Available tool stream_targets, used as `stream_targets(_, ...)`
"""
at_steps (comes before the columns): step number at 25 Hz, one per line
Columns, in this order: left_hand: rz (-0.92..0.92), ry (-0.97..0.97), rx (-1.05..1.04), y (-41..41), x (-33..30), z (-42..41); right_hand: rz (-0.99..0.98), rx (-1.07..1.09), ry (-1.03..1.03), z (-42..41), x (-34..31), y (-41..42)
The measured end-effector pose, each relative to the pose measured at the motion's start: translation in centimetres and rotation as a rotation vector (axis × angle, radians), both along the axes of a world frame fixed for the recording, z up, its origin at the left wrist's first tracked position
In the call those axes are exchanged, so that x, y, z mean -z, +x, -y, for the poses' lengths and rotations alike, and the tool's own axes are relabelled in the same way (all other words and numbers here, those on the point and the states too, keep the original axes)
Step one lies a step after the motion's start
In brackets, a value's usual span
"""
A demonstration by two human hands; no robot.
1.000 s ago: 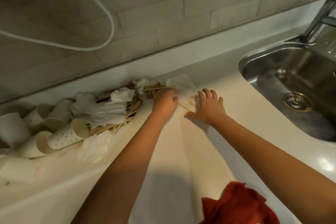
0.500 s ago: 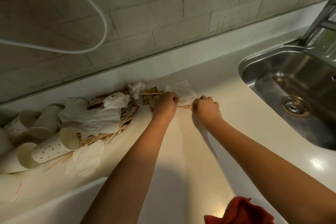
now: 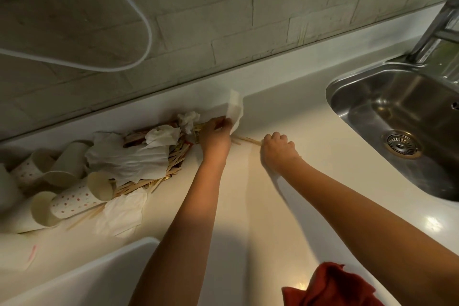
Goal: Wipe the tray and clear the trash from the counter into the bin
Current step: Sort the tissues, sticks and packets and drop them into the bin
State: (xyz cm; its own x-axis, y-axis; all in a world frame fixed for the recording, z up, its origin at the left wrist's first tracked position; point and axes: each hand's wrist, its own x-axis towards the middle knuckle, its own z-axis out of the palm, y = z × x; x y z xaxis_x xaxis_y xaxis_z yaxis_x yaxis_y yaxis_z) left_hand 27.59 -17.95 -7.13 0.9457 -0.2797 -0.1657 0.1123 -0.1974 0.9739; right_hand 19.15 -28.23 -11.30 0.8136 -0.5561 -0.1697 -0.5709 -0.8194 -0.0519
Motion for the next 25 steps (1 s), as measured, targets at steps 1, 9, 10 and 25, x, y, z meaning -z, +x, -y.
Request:
stream_targets(1, -0.091, -0.075, -0.035, -0.1, -0.3, -0.2, 0.014, 0.021, 0.033, 0.0, -0.2, -0.1)
stream_targets(9, -0.455, -0.423, -0.108, -2.9, -1.0, -1.6, 0.229, 0.137, 0.399, 0.0, -3.1, -5.6)
stream_targets(10, -0.475, -0.444, -0.104, -3.8, -1.4, -1.7, 0.243, 0.135, 0.394, 0.1, -3.3, -6.6)
stream_targets(25, -0.133, -0.196, 0.272, -28.1, -4.3, -2.5, 0.716, 0.470, 0.563, 2.0, -5.5, -30.8)
